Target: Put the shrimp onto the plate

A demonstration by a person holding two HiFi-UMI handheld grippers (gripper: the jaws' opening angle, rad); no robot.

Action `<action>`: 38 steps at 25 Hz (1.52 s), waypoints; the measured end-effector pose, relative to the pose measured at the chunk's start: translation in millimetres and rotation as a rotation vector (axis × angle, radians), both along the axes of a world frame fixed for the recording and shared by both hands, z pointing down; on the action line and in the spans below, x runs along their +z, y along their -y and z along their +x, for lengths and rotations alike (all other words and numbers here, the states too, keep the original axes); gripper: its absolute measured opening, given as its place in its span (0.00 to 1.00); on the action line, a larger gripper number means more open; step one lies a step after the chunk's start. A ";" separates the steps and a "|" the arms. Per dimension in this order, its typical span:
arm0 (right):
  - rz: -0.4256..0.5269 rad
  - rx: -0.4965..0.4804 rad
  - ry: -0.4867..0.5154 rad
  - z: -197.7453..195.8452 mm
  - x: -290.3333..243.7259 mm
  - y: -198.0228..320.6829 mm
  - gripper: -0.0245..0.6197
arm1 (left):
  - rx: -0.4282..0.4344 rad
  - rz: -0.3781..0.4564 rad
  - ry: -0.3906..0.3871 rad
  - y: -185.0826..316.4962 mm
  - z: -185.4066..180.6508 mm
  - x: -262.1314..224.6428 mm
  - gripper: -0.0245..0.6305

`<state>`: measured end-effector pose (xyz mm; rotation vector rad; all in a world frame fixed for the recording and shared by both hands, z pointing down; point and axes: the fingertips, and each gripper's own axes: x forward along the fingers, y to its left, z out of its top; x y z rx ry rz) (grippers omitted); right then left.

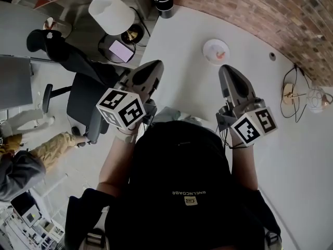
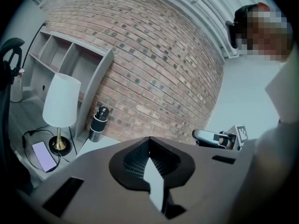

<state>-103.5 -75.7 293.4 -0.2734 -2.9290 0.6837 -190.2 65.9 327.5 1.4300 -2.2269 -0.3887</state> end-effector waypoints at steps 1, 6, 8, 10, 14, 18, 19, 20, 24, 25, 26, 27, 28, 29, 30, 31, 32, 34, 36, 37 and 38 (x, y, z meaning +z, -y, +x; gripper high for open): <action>0.002 -0.010 -0.001 -2.5 0.1 -2.5 0.05 | -0.009 0.000 -0.002 -3.4 -0.2 -0.1 0.04; 0.017 -0.064 -0.014 -13.6 2.8 -14.3 0.05 | -0.040 -0.002 -0.007 -15.8 -1.1 2.1 0.04; 0.023 -0.081 -0.018 -16.6 3.6 -17.6 0.05 | -0.050 0.000 -0.010 -18.6 -2.3 2.8 0.04; 0.023 -0.093 -0.021 -19.4 4.4 -19.5 0.05 | -0.059 0.002 -0.015 -20.6 -3.4 3.2 0.04; 0.020 -0.110 -0.026 -27.6 5.2 -22.4 0.05 | -0.071 -0.003 -0.021 -23.9 -7.5 4.2 0.04; 0.031 -0.131 -0.026 -32.3 6.5 -26.2 0.05 | -0.079 -0.006 -0.024 -25.7 -10.2 5.5 0.04; 0.035 -0.134 -0.028 -32.4 7.2 -26.6 0.05 | -0.079 -0.007 -0.024 -25.4 -10.7 5.7 0.04; 0.038 -0.136 -0.030 -32.2 8.0 -26.9 0.05 | -0.079 -0.007 -0.024 -25.0 -11.0 5.8 0.04; 0.042 -0.131 -0.035 -31.2 8.9 -25.3 0.05 | -0.071 -0.004 -0.025 -21.2 -12.3 5.2 0.04; 0.042 -0.128 -0.034 -31.2 8.3 -24.2 0.05 | -0.067 -0.003 -0.025 -19.7 -12.5 4.9 0.04; 0.042 -0.124 -0.032 -31.1 7.6 -22.9 0.05 | -0.062 -0.003 -0.025 -17.8 -12.6 4.6 0.04; 0.041 -0.120 -0.030 -30.8 7.0 -21.2 0.05 | -0.056 -0.003 -0.025 -15.8 -12.4 4.6 0.04; 0.039 -0.114 -0.029 -30.2 6.8 -19.2 0.05 | -0.051 -0.004 -0.025 -13.9 -12.1 4.9 0.04; 0.036 -0.108 -0.029 -29.4 7.2 -17.4 0.05 | -0.047 -0.005 -0.025 -12.3 -11.7 5.4 0.04; 0.033 -0.103 -0.029 -28.5 7.9 -15.7 0.05 | -0.044 -0.007 -0.026 -11.0 -11.4 6.0 0.04; 0.029 -0.098 -0.030 -27.4 8.9 -14.2 0.05 | -0.042 -0.007 -0.028 -9.9 -11.0 6.4 0.04; 0.026 -0.094 -0.031 -26.4 9.9 -12.6 0.05 | -0.041 -0.007 -0.029 -8.7 -10.6 6.7 0.04; 0.021 -0.089 -0.033 -24.5 11.6 -9.8 0.05 | -0.039 -0.006 -0.031 -6.1 -9.8 7.1 0.04; 0.020 -0.087 -0.034 -23.5 12.5 -8.4 0.05 | -0.036 -0.005 -0.030 -4.2 -9.6 7.1 0.04; 0.019 -0.087 -0.034 -23.2 12.7 -8.1 0.05 | -0.035 -0.005 -0.030 -3.6 -9.6 7.1 0.04; 0.019 -0.086 -0.034 -23.1 12.8 -7.9 0.05 | -0.035 -0.006 -0.030 -3.2 -9.6 7.2 0.04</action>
